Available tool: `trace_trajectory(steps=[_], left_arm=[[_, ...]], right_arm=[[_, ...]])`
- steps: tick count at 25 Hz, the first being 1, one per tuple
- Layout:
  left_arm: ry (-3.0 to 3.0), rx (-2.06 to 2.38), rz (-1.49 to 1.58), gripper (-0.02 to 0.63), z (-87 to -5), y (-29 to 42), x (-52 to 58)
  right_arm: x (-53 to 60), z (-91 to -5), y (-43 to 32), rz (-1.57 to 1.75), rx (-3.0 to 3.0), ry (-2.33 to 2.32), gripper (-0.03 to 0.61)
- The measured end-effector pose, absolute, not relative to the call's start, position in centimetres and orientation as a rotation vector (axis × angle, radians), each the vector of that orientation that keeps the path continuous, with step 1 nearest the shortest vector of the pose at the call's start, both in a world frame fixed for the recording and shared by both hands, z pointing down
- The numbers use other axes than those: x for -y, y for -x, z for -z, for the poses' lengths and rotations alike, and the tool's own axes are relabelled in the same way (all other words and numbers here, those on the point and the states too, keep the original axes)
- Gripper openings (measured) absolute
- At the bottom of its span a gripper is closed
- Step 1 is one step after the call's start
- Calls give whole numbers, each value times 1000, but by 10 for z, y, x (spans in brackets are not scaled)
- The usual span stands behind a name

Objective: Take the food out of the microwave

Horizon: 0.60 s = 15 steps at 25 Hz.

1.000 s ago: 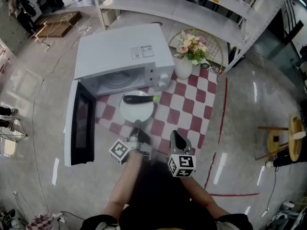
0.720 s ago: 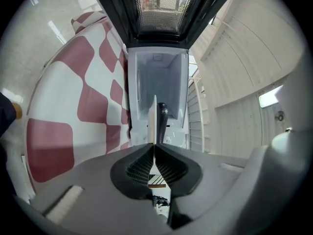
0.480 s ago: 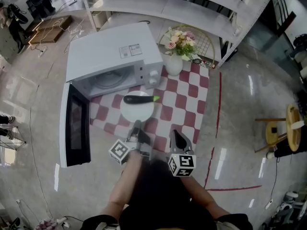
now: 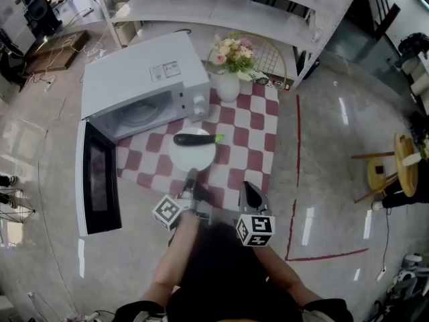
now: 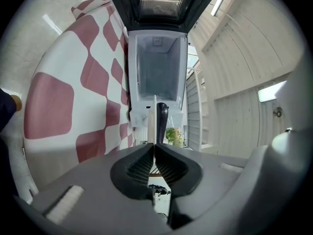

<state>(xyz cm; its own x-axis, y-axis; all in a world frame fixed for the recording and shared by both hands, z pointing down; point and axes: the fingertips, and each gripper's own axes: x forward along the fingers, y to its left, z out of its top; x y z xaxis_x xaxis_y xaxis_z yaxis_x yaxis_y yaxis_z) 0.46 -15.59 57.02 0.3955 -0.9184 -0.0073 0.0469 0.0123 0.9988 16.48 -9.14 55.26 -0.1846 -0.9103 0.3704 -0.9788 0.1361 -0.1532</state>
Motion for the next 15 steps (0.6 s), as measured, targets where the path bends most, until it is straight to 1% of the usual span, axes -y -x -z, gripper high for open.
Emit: trace_trajectory(steps=[15], left_arm=[[-1359, 861, 866, 21, -581, -40, 129]], right_arm=[[61, -547, -209, -517, 2175, -1978, 0]])
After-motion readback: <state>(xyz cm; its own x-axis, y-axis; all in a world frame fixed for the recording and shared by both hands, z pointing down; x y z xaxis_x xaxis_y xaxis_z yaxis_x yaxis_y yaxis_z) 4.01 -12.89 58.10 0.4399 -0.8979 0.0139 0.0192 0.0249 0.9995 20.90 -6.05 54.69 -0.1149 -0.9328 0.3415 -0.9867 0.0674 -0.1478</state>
